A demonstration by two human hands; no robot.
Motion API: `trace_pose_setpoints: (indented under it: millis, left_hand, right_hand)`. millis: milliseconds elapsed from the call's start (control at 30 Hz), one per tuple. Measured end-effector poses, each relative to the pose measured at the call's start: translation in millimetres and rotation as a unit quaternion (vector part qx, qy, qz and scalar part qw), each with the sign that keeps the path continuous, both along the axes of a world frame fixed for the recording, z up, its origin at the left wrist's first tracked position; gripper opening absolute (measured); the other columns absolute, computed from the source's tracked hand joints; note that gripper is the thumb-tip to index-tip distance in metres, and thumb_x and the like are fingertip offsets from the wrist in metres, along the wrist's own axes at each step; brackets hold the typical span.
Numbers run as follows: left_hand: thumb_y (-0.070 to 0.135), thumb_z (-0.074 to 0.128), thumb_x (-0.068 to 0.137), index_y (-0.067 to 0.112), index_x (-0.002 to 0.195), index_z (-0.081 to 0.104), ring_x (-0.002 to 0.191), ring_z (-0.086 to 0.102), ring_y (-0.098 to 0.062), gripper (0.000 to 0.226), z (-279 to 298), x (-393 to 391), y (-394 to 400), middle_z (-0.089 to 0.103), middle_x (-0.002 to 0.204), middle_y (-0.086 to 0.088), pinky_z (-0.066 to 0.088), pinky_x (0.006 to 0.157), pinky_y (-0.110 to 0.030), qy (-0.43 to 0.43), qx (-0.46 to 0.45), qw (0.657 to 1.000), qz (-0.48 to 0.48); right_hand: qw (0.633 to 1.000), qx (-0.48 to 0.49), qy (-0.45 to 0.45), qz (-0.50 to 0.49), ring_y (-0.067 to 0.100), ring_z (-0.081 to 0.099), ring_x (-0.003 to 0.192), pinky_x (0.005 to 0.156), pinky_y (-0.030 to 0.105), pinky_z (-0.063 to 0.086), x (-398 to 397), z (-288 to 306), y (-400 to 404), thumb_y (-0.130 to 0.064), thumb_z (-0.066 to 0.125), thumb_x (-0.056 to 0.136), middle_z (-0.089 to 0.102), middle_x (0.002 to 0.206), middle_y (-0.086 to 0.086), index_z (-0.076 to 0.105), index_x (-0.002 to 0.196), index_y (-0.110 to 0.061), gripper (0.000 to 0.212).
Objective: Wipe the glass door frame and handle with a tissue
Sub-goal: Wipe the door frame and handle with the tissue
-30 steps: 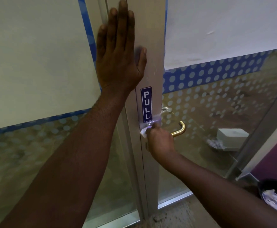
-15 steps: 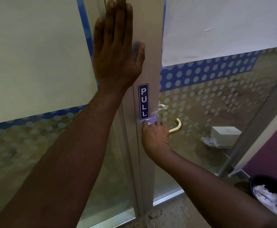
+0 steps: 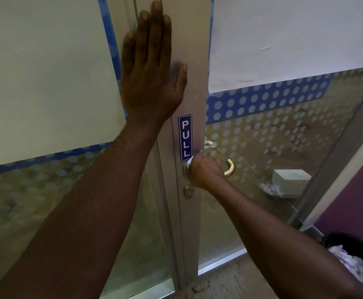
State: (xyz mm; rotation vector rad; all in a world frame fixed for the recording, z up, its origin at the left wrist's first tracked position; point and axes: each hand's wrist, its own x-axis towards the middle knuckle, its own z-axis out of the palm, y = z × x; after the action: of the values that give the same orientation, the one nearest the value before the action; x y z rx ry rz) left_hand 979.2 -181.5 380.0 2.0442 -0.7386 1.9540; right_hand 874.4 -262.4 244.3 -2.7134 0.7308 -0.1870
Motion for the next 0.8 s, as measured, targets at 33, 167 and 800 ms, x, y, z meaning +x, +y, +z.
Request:
trace_pose_setpoints:
  millis: [33, 167, 800]
  left_hand:
    - [0.051, 0.030, 0.108, 0.007, 0.154, 0.033, 0.148, 0.031, -0.031, 0.064, 0.1, 0.4, 0.2, 0.035, 0.159, -0.015, -0.005, 0.122, -0.029, 0.001, -0.001, 1.000, -0.001]
    - [0.051, 0.028, 0.108, 0.008, 0.156, 0.029, 0.149, 0.028, -0.031, 0.065, 0.3, -0.7, 0.6, 0.033, 0.161, -0.015, -0.004, 0.122, -0.030, 0.011, 0.001, 1.000, -0.008]
    - [0.051, 0.031, 0.107, 0.007, 0.153, 0.037, 0.147, 0.032, -0.031, 0.064, 2.0, -4.6, 2.4, 0.037, 0.158, -0.016, 0.011, 0.122, -0.036, 0.007, 0.009, 1.000, -0.001]
  right_hand:
    - [1.000, 0.013, 0.009, 0.004, 0.020, 0.061, 0.085, 0.094, 0.041, 0.047, -1.5, 0.6, -0.8, -0.026, 0.050, 0.097, 0.062, 0.089, 0.006, 0.058, 0.103, -0.008, 0.021]
    - [0.996, 0.085, 0.020, 0.017, 0.021, 0.063, 0.086, 0.092, 0.044, 0.050, -4.4, 4.4, -3.8, -0.025, 0.045, 0.099, 0.065, 0.094, 0.008, 0.060, 0.099, -0.007, 0.024]
    - [0.993, 0.115, 0.005, 0.022, 0.018, 0.062, 0.083, 0.081, 0.035, 0.054, 0.1, 6.9, -13.7, -0.027, 0.051, 0.098, 0.061, 0.086, 0.002, 0.062, 0.105, -0.008, 0.023]
